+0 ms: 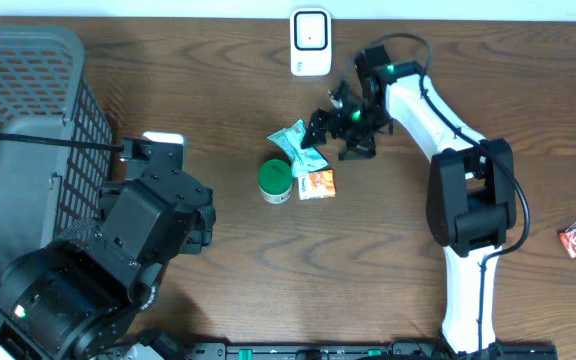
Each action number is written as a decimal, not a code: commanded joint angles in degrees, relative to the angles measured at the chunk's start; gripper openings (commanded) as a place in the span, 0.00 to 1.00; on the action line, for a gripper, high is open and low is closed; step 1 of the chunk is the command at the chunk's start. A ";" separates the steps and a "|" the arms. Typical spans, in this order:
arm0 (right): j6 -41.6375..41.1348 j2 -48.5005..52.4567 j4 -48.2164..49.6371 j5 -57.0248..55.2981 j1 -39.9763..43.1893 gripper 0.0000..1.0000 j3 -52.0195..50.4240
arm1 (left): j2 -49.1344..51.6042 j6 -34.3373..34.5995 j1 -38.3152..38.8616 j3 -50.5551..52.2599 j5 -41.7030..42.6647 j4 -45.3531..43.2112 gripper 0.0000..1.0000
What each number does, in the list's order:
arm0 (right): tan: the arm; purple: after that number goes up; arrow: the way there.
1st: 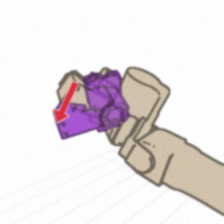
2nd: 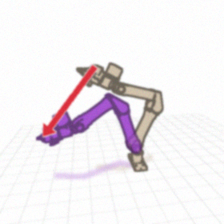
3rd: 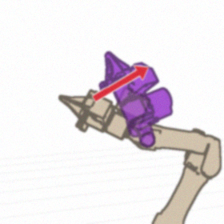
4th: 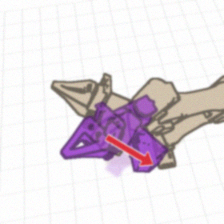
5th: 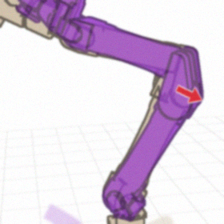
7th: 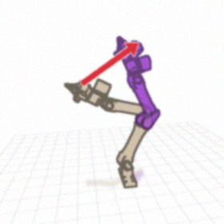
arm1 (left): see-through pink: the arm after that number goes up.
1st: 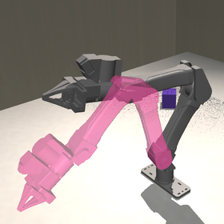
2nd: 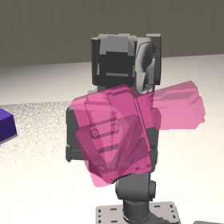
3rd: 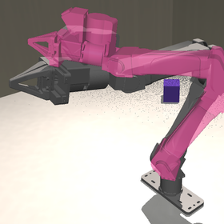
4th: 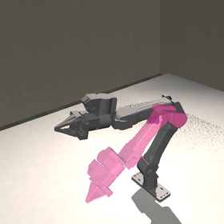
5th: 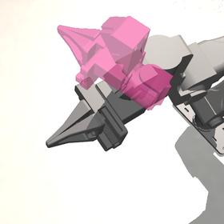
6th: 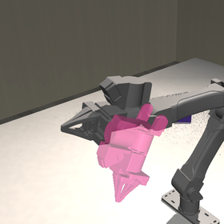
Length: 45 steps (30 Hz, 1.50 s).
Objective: Scan the item barcode
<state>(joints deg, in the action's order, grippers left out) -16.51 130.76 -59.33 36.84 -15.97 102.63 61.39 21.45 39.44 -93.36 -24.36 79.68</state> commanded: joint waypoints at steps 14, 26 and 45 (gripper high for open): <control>-30.36 -1.29 31.67 2.93 -2.71 0.99 -26.27 | -0.04 0.70 -0.20 -0.57 -0.76 0.24 0.75; -34.71 -1.27 42.03 -7.17 -5.01 0.17 -32.13 | -0.04 0.70 -0.20 -0.57 -0.76 0.24 0.75; -16.09 -17.64 41.75 -25.35 -5.46 0.01 -32.13 | -0.04 0.70 -0.20 -0.57 -0.76 0.24 0.75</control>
<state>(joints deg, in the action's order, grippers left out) -39.40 117.45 -16.32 23.22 -21.78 71.37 61.39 21.45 39.44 -93.36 -24.36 79.68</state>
